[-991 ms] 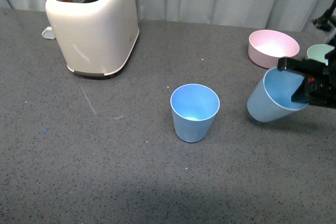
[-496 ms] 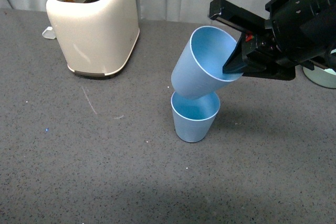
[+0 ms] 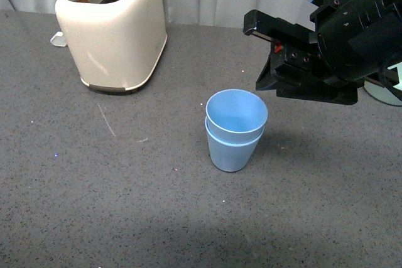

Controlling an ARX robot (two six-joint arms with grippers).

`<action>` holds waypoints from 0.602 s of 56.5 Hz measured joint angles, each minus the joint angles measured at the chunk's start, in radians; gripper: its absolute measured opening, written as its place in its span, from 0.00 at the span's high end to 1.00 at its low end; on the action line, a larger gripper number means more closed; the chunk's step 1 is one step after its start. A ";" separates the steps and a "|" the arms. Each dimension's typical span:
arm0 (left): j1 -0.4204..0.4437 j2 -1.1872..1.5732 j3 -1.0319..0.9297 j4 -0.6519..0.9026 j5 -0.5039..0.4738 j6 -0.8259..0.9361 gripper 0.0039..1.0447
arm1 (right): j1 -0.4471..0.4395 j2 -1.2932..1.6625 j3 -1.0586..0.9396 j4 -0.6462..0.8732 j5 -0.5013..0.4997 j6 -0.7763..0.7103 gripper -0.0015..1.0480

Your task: Stack blue cups with both arms

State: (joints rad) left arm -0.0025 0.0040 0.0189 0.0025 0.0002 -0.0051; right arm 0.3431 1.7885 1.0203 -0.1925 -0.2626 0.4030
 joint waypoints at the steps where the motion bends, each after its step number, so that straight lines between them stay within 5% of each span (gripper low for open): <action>1: 0.000 0.000 0.000 0.000 0.000 0.000 0.06 | -0.001 0.000 0.000 0.005 0.004 -0.001 0.66; 9: 0.000 0.000 0.000 0.000 0.000 0.000 0.06 | -0.014 -0.012 -0.003 0.063 0.063 -0.038 0.37; 17: 0.000 0.000 0.000 0.000 0.000 0.000 0.06 | -0.015 -0.013 -0.019 0.111 0.093 -0.055 0.19; 23: 0.000 0.000 0.000 0.000 0.000 0.000 0.06 | -0.016 -0.013 -0.332 0.845 0.510 -0.281 0.40; 28: 0.000 0.000 0.000 -0.002 -0.003 0.000 0.06 | -0.066 -0.092 -0.525 1.284 0.530 -0.359 0.59; 34: 0.000 0.000 0.000 -0.002 0.000 0.000 0.06 | -0.119 -0.246 -0.640 1.373 0.488 -0.388 0.81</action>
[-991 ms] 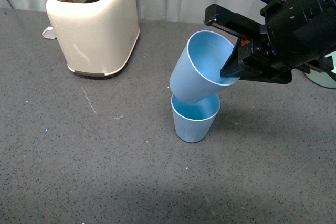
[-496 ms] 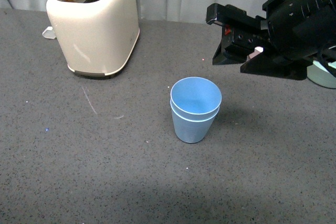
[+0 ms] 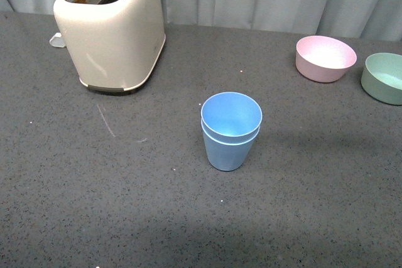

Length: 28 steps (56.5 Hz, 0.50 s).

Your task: Stack blue cups with both arms

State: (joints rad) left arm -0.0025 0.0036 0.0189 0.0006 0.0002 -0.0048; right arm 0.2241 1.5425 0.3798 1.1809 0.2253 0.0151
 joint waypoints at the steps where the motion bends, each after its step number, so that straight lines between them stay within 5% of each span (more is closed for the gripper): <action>1: 0.000 0.000 0.000 0.000 0.000 0.000 0.06 | -0.007 -0.014 -0.019 0.000 -0.006 -0.002 0.84; 6: 0.000 0.000 0.000 0.000 0.000 0.000 0.06 | -0.038 -0.084 -0.105 -0.018 -0.041 -0.011 0.99; 28: 0.000 0.000 0.000 0.000 0.000 0.000 0.06 | -0.123 -0.394 -0.276 -0.155 -0.126 -0.013 0.99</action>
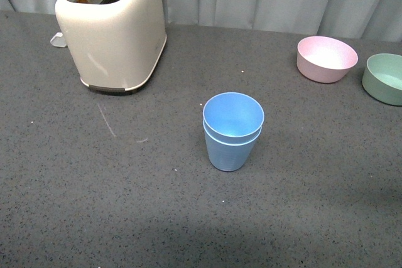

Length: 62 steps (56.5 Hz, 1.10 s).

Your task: Stack blue cups with both arms

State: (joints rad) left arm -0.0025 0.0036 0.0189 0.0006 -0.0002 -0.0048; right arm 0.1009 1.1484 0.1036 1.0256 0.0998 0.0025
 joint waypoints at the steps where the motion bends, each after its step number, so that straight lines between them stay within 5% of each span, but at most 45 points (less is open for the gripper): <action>1: 0.000 0.000 0.000 0.000 0.000 0.000 0.06 | -0.003 -0.017 -0.006 -0.010 -0.003 0.000 0.99; 13: 0.000 0.000 0.000 0.000 0.000 0.000 0.06 | -0.095 -0.228 -0.062 -0.163 -0.091 0.000 0.99; 62: 0.000 0.000 0.000 0.000 0.000 0.000 0.06 | -0.098 -0.792 -0.101 -0.667 -0.098 0.000 0.99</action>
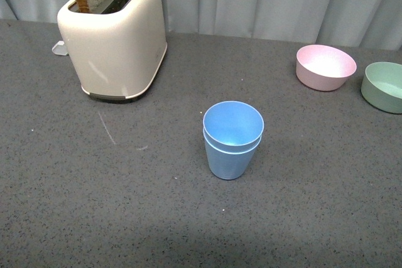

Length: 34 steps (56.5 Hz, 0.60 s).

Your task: Stack blue cups with both arms

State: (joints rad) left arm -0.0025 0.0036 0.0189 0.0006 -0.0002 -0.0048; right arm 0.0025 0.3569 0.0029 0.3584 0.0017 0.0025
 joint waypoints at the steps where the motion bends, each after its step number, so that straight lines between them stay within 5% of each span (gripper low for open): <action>1: 0.000 0.000 0.000 0.000 0.000 0.000 0.06 | 0.000 -0.009 0.000 -0.008 0.000 0.000 0.99; 29: 0.000 0.000 0.000 0.000 0.000 0.000 0.06 | 0.000 -0.182 0.000 -0.180 0.000 0.000 0.99; 34: 0.000 0.000 0.000 0.000 0.000 0.000 0.06 | 0.000 -0.304 0.000 -0.338 -0.003 0.000 0.99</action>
State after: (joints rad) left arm -0.0025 0.0036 0.0189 0.0006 -0.0006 -0.0048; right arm 0.0025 0.0528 0.0032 0.0204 -0.0013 0.0025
